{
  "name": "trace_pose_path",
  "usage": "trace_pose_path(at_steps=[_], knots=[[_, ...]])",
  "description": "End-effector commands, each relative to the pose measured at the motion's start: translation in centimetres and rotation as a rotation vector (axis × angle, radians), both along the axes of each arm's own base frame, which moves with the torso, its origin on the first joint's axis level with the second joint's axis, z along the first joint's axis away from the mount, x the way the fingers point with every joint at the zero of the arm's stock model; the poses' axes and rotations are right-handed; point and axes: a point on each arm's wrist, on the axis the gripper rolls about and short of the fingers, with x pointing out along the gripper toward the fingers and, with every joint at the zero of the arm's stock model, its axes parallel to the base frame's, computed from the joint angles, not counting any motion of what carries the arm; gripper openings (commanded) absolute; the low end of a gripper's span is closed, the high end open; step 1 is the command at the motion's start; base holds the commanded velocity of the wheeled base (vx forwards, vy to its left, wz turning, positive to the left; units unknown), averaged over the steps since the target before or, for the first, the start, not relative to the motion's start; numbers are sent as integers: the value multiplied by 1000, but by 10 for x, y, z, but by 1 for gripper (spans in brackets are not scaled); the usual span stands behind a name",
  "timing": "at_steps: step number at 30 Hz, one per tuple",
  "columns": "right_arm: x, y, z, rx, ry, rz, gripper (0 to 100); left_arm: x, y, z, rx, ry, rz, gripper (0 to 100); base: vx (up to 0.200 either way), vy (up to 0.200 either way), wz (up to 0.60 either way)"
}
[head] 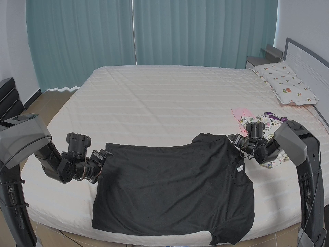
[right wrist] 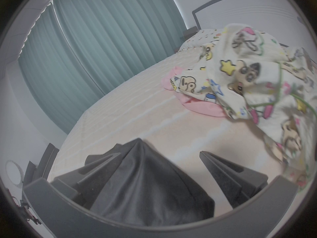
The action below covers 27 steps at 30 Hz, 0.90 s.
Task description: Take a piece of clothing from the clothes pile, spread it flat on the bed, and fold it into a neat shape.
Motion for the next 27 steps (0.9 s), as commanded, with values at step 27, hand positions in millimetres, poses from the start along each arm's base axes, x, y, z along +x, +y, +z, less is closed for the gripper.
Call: trace_pose_path(at_steps=[27], knots=[[-221, -1, 8, 314, 104, -47, 100, -94, -2, -32, 269, 164, -258, 100, -119, 0, 0]])
